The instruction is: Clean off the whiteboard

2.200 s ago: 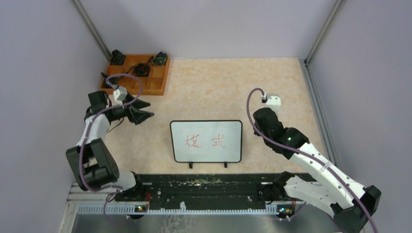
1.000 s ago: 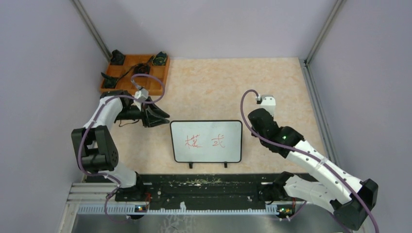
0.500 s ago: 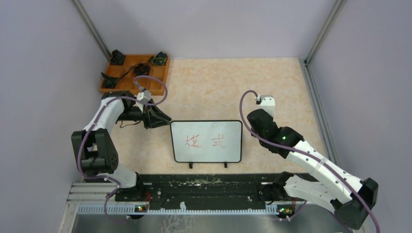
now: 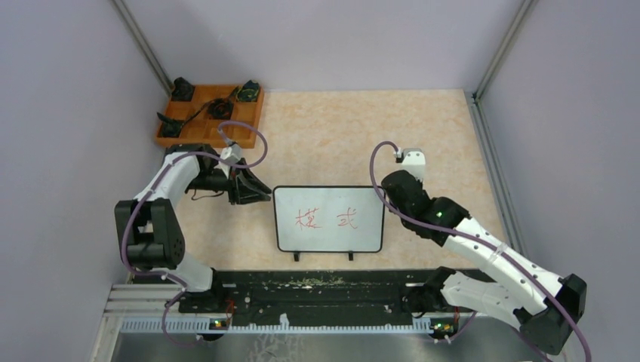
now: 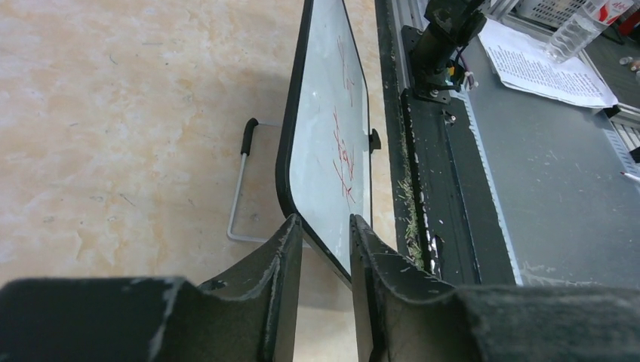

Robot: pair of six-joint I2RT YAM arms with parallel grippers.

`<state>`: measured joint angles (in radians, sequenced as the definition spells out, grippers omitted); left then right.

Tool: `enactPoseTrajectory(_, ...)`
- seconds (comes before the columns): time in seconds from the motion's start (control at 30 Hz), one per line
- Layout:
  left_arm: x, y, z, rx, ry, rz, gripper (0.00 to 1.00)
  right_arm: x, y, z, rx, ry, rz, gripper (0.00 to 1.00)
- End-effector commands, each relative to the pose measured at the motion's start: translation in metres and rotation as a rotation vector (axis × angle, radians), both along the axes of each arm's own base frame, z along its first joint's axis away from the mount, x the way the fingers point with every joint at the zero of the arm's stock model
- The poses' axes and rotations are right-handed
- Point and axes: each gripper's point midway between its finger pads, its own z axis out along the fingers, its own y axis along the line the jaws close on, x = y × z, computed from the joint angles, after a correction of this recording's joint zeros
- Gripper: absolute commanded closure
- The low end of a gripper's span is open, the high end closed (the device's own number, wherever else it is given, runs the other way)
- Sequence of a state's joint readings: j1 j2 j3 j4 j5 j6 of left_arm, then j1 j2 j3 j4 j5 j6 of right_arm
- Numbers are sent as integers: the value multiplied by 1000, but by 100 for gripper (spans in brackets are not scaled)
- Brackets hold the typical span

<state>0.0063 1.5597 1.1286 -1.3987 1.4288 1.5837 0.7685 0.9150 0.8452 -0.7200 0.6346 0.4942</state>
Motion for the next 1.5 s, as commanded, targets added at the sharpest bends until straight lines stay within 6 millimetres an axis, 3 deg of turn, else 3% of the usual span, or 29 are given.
enactPoseTrajectory(0.0, -1, -1, -5, 2, 35, -8, 63, 6, 6, 21, 35, -57, -9, 100)
enactPoseTrajectory(0.17, 0, -2, -1, -4, 25, -4, 61, 6, 5, 21, 30, -59, -12, 100)
enactPoseTrajectory(0.27, 0, -2, 2, -7, 18, -2, 50, 6, 6, 21, 29, -60, -11, 100)
enactPoseTrajectory(0.37, 2, -2, 1, -9, 26, -2, 47, 6, 6, 21, 28, -59, -9, 100)
enactPoseTrajectory(1.47, 5, -6, -8, -39, 65, -7, 47, 4, 24, 21, 16, -63, 33, 100)
